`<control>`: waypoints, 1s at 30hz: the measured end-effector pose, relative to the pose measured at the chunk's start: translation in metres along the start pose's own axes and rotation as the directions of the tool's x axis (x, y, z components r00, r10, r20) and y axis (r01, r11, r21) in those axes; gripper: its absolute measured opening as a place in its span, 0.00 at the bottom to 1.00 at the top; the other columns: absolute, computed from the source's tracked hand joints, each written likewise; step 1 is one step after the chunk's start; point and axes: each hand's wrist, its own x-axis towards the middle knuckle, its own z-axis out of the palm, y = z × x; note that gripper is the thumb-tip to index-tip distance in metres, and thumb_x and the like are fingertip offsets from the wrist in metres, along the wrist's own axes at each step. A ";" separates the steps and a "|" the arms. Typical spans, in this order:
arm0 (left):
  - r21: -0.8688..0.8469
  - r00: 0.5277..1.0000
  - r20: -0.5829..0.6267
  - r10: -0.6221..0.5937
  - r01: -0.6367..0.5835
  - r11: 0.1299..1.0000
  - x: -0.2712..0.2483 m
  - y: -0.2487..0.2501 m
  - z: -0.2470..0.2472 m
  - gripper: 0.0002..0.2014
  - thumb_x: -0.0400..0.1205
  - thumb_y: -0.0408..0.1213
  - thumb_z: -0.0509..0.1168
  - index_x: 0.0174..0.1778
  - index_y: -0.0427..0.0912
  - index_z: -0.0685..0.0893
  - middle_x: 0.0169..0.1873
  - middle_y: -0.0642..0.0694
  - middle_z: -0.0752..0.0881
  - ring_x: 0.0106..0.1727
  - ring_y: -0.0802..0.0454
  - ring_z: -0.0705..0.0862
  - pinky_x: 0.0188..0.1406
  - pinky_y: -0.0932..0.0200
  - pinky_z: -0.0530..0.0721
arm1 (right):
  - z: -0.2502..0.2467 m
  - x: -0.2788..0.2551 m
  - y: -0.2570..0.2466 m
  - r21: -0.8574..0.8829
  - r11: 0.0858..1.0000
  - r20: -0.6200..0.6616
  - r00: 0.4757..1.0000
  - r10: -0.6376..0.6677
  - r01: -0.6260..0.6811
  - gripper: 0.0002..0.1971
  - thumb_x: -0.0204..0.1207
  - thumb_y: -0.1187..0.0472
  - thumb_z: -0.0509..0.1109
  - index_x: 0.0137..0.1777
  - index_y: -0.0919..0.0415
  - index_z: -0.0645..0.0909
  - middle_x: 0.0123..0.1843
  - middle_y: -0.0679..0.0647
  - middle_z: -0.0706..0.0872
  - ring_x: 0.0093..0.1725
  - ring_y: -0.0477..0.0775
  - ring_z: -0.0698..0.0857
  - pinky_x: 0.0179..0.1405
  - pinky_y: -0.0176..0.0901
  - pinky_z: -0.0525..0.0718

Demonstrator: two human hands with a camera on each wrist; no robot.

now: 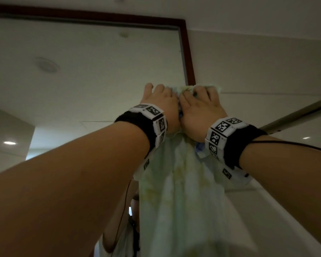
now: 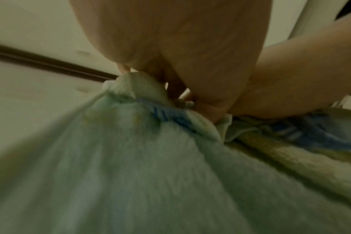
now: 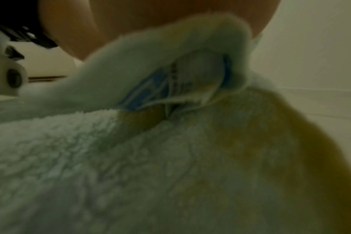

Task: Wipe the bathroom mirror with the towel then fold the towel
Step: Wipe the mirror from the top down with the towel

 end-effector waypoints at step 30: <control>-0.407 0.983 0.128 -0.128 0.170 0.897 -0.136 0.092 0.039 0.34 0.91 0.41 0.50 0.90 0.41 0.42 0.90 0.43 0.39 0.90 0.47 0.38 0.84 0.51 0.32 | 0.077 -0.131 -0.042 0.339 0.940 0.120 0.990 -0.078 0.033 0.40 0.82 0.60 0.53 0.89 0.62 0.35 0.91 0.58 0.38 0.89 0.63 0.40 0.87 0.62 0.47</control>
